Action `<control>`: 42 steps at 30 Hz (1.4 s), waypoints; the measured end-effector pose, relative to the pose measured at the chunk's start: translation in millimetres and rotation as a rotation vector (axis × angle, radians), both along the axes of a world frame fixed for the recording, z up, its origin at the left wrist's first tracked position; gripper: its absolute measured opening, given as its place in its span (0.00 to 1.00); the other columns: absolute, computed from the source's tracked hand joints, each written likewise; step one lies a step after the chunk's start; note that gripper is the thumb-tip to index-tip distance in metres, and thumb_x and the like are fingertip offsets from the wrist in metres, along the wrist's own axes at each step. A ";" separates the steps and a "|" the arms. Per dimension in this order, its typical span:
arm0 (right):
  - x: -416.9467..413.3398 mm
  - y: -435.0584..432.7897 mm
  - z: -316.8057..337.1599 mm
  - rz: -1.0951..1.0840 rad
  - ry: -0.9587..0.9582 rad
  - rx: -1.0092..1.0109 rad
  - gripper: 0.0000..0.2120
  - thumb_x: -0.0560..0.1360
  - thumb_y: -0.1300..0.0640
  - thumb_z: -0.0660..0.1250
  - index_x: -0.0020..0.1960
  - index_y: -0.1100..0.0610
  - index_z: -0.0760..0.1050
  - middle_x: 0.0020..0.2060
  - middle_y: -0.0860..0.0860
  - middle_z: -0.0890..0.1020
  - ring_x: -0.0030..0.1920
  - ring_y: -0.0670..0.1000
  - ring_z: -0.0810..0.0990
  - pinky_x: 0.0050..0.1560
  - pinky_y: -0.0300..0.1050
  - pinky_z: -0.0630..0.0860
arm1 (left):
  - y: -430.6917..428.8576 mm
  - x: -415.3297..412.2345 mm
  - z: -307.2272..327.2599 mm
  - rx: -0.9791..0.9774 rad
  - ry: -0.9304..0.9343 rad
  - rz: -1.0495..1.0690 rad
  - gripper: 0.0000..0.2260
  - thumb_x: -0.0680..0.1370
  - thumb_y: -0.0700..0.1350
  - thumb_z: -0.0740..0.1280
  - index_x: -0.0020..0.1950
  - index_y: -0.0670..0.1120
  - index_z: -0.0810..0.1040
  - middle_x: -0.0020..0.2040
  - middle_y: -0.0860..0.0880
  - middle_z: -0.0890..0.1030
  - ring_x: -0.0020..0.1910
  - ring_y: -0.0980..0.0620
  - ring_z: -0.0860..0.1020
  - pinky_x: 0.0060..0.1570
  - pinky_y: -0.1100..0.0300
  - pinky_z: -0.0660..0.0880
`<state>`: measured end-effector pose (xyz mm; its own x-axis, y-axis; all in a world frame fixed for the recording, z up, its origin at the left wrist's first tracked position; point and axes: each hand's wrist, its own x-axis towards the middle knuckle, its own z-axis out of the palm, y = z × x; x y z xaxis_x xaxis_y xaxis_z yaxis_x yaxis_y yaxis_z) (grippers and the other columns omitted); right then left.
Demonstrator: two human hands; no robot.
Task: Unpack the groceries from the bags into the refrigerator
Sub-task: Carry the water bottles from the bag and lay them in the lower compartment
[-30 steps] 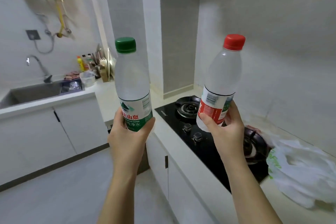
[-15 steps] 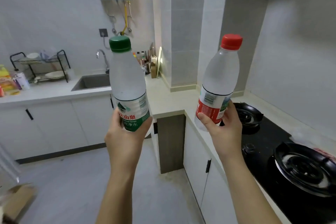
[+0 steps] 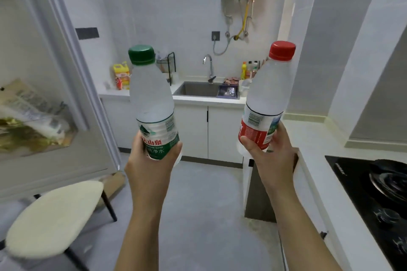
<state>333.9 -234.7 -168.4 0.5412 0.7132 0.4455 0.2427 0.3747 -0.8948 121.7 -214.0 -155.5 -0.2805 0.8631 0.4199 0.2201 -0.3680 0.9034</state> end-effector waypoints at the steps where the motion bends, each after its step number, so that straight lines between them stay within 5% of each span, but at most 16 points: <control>1: -3.0 9.2 0.6 0.044 -0.002 0.008 0.33 0.69 0.54 0.76 0.71 0.47 0.66 0.58 0.36 0.76 0.58 0.38 0.76 0.46 0.21 0.72 | 0.3 -3.6 0.3 0.008 0.002 0.041 0.23 0.68 0.43 0.78 0.62 0.47 0.77 0.52 0.55 0.81 0.48 0.66 0.78 0.40 0.80 0.71; 17: -78.4 83.3 10.6 0.715 0.078 0.018 0.33 0.69 0.63 0.77 0.70 0.52 0.70 0.53 0.38 0.80 0.51 0.29 0.77 0.45 0.22 0.72 | -53.5 -48.5 16.6 0.008 -0.060 0.674 0.21 0.68 0.46 0.78 0.57 0.56 0.76 0.48 0.65 0.80 0.48 0.71 0.77 0.45 0.71 0.71; 24: -136.1 71.7 6.6 1.016 0.068 0.010 0.33 0.67 0.61 0.78 0.70 0.53 0.71 0.57 0.45 0.82 0.57 0.43 0.81 0.54 0.35 0.78 | -116.4 -71.6 10.3 0.023 -0.007 0.986 0.23 0.68 0.44 0.78 0.61 0.51 0.76 0.51 0.60 0.81 0.47 0.71 0.77 0.42 0.80 0.70; 28: -169.4 47.3 13.3 1.116 0.055 0.034 0.36 0.67 0.57 0.80 0.72 0.51 0.70 0.60 0.44 0.81 0.60 0.42 0.79 0.58 0.38 0.77 | -154.8 -86.9 14.2 0.036 0.054 1.129 0.24 0.67 0.45 0.79 0.61 0.48 0.77 0.50 0.60 0.81 0.46 0.73 0.76 0.43 0.80 0.69; 33: -207.8 11.9 32.0 1.193 0.044 0.117 0.36 0.67 0.60 0.79 0.71 0.52 0.70 0.59 0.42 0.80 0.57 0.36 0.78 0.52 0.27 0.73 | -200.6 -105.8 26.8 0.091 0.084 1.241 0.24 0.67 0.45 0.79 0.60 0.49 0.77 0.50 0.61 0.81 0.48 0.68 0.78 0.45 0.75 0.72; 37: -234.7 -17.4 45.7 1.256 0.058 0.175 0.35 0.67 0.58 0.79 0.71 0.53 0.70 0.60 0.45 0.81 0.58 0.39 0.79 0.53 0.28 0.74 | -234.9 -124.0 35.6 0.130 0.102 1.323 0.23 0.66 0.48 0.79 0.58 0.51 0.77 0.50 0.60 0.82 0.48 0.61 0.80 0.46 0.67 0.73; 42: -260.2 -51.5 54.9 1.339 0.081 0.213 0.34 0.68 0.60 0.78 0.71 0.55 0.70 0.60 0.46 0.81 0.57 0.39 0.79 0.51 0.28 0.74 | -270.0 -139.7 45.1 0.180 0.093 1.353 0.21 0.67 0.46 0.78 0.57 0.56 0.76 0.47 0.64 0.80 0.46 0.68 0.78 0.41 0.78 0.70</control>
<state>73.7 -286.2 -113.5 -0.4767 0.6305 0.6126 -0.4640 0.4114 -0.7845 -18.0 -483.9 -110.4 -0.8187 -0.1278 0.5599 0.5554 0.0715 0.8285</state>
